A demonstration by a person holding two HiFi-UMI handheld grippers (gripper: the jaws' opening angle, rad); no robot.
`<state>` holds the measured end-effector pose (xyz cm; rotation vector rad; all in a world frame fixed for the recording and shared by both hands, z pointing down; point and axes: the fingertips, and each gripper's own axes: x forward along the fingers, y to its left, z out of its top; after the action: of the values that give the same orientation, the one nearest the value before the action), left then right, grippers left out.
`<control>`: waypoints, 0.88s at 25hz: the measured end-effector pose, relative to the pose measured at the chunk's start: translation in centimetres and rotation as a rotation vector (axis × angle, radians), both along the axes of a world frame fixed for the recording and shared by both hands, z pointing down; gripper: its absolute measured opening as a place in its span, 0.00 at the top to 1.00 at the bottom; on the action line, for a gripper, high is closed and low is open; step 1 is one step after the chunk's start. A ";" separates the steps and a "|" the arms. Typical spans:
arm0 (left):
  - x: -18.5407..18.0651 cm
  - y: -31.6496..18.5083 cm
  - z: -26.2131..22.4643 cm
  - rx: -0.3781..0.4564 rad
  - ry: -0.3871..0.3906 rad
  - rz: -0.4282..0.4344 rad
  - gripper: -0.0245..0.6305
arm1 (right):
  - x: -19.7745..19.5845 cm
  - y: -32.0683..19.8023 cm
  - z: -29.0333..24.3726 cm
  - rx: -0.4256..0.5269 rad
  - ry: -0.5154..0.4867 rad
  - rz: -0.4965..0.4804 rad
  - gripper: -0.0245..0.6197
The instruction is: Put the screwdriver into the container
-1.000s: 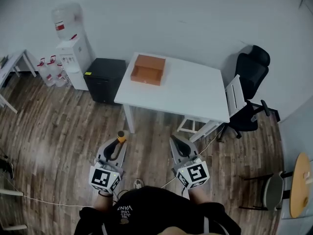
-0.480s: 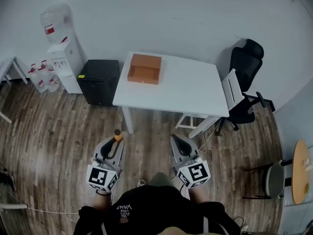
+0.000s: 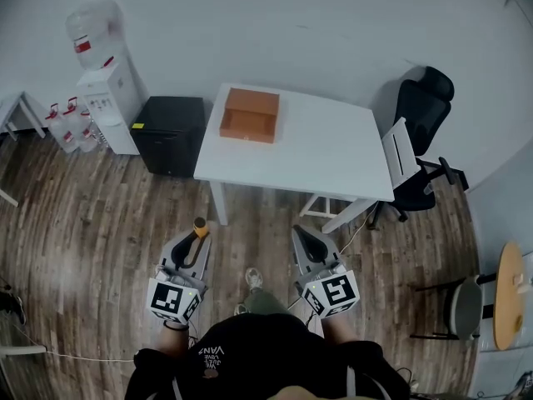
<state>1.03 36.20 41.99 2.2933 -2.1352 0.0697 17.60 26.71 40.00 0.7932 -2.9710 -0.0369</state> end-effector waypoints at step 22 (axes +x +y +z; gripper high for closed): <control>-4.3 -12.9 0.2 -0.010 -0.020 -0.054 0.84 | -5.3 -13.8 0.5 -0.006 0.005 -0.079 0.94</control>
<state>-3.29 23.26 42.16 2.2371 -2.1997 0.1027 12.25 12.95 40.54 0.6730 -2.9952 -0.0331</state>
